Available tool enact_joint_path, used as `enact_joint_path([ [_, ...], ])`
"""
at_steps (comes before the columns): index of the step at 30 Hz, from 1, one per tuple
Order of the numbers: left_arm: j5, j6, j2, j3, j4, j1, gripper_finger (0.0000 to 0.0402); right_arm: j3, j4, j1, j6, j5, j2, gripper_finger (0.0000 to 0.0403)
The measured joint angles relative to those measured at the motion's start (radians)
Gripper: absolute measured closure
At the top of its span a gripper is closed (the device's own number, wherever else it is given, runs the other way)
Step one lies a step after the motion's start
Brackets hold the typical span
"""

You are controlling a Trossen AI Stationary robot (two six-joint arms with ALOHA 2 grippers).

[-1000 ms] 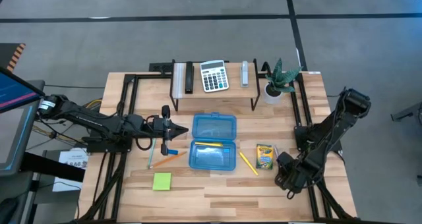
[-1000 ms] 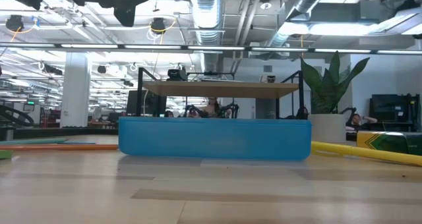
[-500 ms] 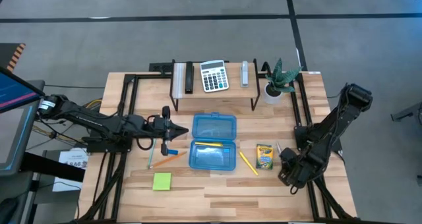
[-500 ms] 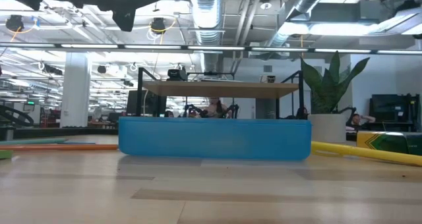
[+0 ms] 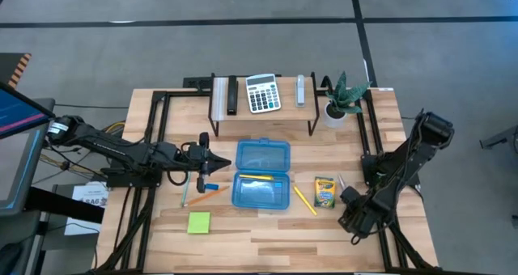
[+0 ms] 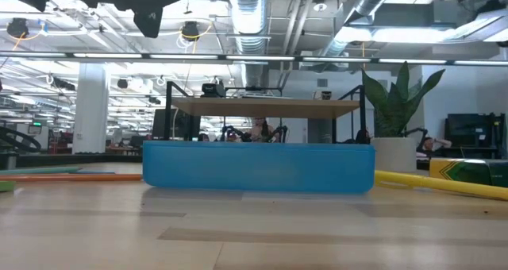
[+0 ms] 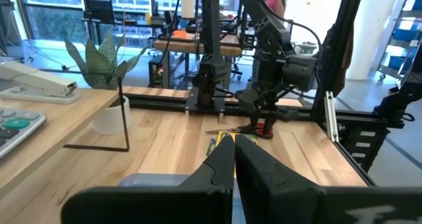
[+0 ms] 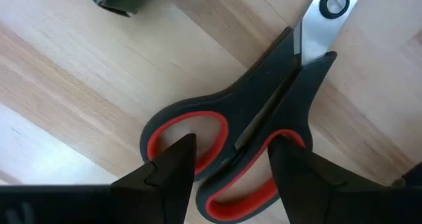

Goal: Pack school essentials
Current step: Put the black scissors into the blue supply box

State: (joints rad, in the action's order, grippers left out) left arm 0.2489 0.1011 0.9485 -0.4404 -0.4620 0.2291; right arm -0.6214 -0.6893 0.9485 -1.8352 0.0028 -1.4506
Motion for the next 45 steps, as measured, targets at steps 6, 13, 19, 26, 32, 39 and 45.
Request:
enact_joint_path([
  [6, 0.002, -0.006, 0.0, 0.0, 0.0, 0.0, 0.04, 0.003, -0.016, 0.0, -0.031, -0.016, 0.011, 0.0206],
  [13, 0.002, -0.015, 0.0, 0.0, 0.0, 0.0, 0.04, 0.006, -0.035, -0.001, -0.033, -0.016, 0.043, 0.0253],
  [19, 0.002, -0.015, 0.0, 0.0, 0.001, 0.0, 0.04, 0.004, -0.035, -0.001, -0.035, -0.009, 0.045, 0.0301],
  [26, 0.002, -0.015, 0.0, 0.0, 0.001, 0.0, 0.04, 0.004, -0.043, -0.005, -0.039, -0.001, 0.045, 0.0318],
  [32, 0.002, -0.016, 0.0, 0.0, 0.001, 0.0, 0.04, 0.004, -0.072, -0.021, -0.05, 0.025, 0.045, 0.0319],
  [39, 0.002, -0.018, 0.0, 0.0, 0.001, 0.0, 0.04, 0.005, -0.089, -0.021, -0.046, 0.052, 0.045, 0.032],
  [45, 0.014, -0.018, 0.0, 0.0, 0.001, 0.0, 0.04, 0.005, -0.094, -0.021, -0.045, 0.064, 0.045, 0.032],
])
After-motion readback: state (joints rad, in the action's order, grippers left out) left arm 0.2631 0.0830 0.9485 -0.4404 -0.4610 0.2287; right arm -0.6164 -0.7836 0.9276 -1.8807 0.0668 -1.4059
